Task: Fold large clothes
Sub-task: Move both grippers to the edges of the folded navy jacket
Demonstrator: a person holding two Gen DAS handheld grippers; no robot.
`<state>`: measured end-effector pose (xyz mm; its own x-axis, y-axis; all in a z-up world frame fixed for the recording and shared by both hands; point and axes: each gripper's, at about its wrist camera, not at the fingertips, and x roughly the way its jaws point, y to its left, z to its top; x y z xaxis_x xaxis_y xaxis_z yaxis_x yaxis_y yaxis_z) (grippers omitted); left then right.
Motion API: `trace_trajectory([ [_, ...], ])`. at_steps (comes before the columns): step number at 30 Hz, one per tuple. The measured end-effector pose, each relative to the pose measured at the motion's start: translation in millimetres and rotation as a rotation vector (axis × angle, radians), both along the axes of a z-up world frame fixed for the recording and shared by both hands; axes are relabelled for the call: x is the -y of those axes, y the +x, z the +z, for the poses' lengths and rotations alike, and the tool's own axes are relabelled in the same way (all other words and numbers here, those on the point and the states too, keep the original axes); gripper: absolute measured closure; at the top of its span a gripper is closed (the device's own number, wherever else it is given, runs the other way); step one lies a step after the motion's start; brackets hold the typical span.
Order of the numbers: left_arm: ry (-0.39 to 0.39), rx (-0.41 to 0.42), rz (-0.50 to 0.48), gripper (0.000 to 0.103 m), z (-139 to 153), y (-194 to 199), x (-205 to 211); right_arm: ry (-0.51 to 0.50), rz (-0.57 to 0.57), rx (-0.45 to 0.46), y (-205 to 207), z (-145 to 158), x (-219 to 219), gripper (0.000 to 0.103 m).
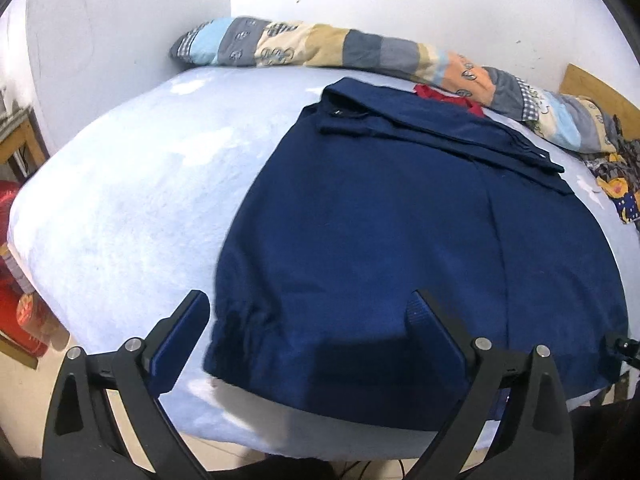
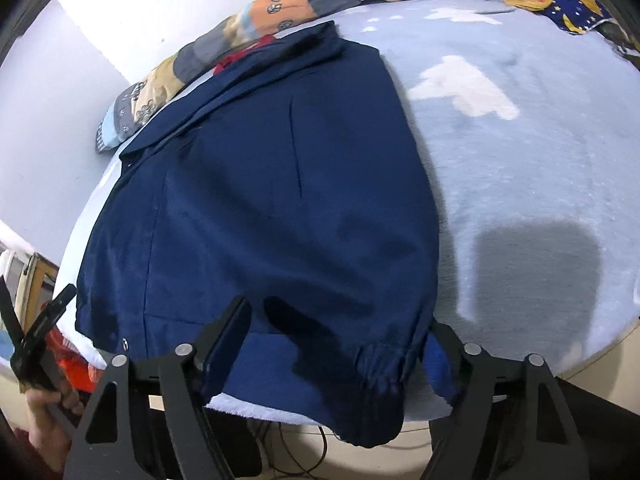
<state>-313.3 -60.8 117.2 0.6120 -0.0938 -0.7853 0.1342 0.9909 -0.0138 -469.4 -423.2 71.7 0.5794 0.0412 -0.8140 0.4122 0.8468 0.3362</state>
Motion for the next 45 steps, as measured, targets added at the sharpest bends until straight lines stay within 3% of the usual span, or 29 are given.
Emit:
trace_trajectory([
  [5, -0.070, -0.118, 0.110, 0.003, -18, 14, -27, 0.049, -0.032, 0.013, -2, -2, 9, 0.035],
  [8, -0.101, -0.148, 0.156, 0.003, -24, 17, -39, 0.036, -0.034, 0.007, -1, -2, 7, 0.035],
  [10, -0.161, -0.195, 0.162, 0.003, -30, 21, -46, 0.028, -0.032, 0.001, -1, -2, 6, 0.034],
  [11, -0.196, -0.219, 0.148, 0.005, -33, 22, -47, 0.027, -0.031, 0.000, 0, -1, 5, 0.033],
  [13, -0.228, -0.248, 0.107, 0.022, -34, 21, -44, 0.024, -0.031, -0.002, 0, -2, 5, 0.033],
  [15, -0.212, -0.265, 0.073, 0.028, -32, 23, -43, 0.028, -0.033, 0.001, 0, -2, 6, 0.032],
  [23, -0.234, -0.356, -0.017, 0.028, -31, 54, -58, 0.065, -0.039, 0.014, -4, -2, 12, 0.033],
  [27, -0.244, -0.391, -0.010, 0.028, -40, 48, -60, 0.105, -0.076, 0.043, -8, 0, 22, 0.033],
  [29, -0.208, -0.381, -0.032, 0.028, -40, 46, -54, 0.126, -0.087, 0.057, -10, 0, 26, 0.033],
  [32, -0.225, -0.388, -0.079, 0.028, -38, 41, -48, 0.168, -0.097, 0.069, -12, -1, 31, 0.032],
  [36, -0.241, -0.355, -0.190, 0.028, -26, 26, -33, 0.306, -0.075, 0.125, -15, -2, 36, 0.032],
  [39, -0.264, -0.342, -0.186, 0.028, -23, 25, -35, 0.458, -0.081, 0.199, -21, -4, 47, 0.032],
  [41, -0.248, -0.343, -0.157, 0.028, -25, 26, -39, 0.501, -0.107, 0.214, -26, -7, 53, 0.032],
  [45, -0.180, -0.376, -0.117, 0.028, -35, 32, -37, 0.399, -0.121, 0.111, -21, -12, 48, 0.034],
])
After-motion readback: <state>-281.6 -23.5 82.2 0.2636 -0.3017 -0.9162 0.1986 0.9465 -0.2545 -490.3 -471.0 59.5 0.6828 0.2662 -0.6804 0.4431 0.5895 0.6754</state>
